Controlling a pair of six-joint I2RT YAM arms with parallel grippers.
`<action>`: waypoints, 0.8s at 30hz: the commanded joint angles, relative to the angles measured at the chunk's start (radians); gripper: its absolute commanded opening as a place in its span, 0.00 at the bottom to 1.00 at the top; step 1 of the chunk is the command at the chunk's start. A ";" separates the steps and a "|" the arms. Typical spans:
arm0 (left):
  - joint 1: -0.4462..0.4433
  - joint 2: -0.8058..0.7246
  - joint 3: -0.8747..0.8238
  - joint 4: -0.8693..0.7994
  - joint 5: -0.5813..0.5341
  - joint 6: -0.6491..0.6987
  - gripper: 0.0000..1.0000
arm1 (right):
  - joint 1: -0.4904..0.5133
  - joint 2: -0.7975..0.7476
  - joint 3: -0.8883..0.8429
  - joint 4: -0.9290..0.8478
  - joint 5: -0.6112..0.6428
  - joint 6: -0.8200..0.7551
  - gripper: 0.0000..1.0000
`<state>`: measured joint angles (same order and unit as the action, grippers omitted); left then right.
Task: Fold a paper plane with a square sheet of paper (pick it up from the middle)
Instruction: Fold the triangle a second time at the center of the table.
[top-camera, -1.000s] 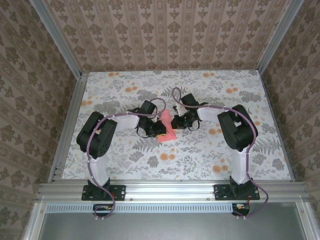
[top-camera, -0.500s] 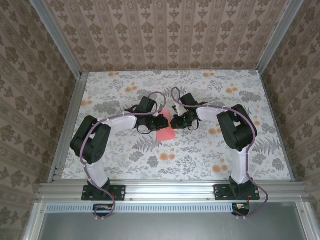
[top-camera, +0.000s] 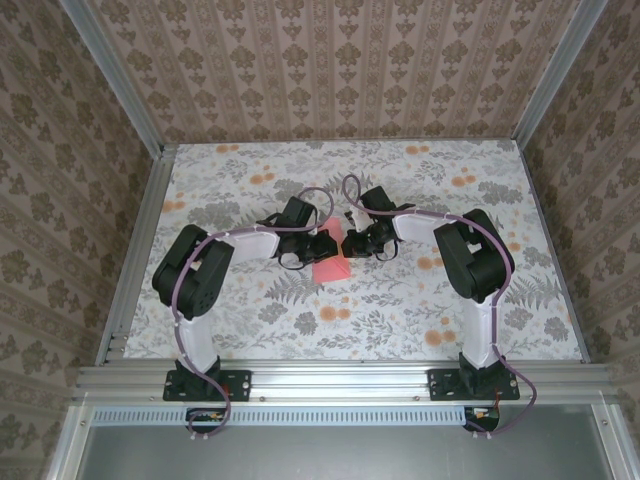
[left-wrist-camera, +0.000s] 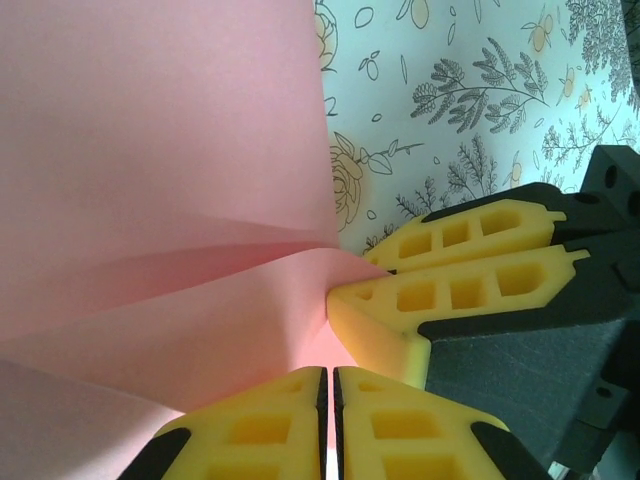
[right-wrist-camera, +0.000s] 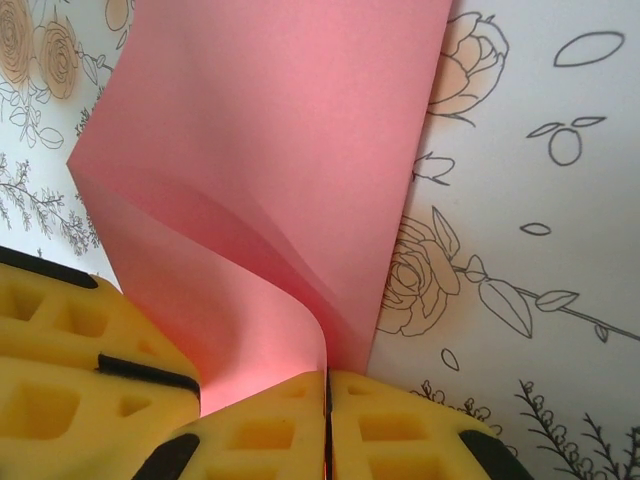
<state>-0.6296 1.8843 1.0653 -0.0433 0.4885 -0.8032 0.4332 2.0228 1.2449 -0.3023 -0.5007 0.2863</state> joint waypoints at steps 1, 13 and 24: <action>-0.005 0.024 -0.001 0.008 -0.027 -0.013 0.13 | 0.006 0.044 0.012 -0.058 0.071 -0.019 0.10; -0.004 0.050 0.001 -0.012 -0.044 -0.014 0.13 | 0.006 0.056 0.022 -0.073 0.080 -0.016 0.10; -0.005 0.048 -0.018 -0.036 -0.069 -0.033 0.13 | 0.006 0.033 0.036 -0.073 0.038 0.017 0.12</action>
<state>-0.6300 1.9198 1.0653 -0.0444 0.4488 -0.8165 0.4351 2.0312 1.2648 -0.3260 -0.4942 0.2905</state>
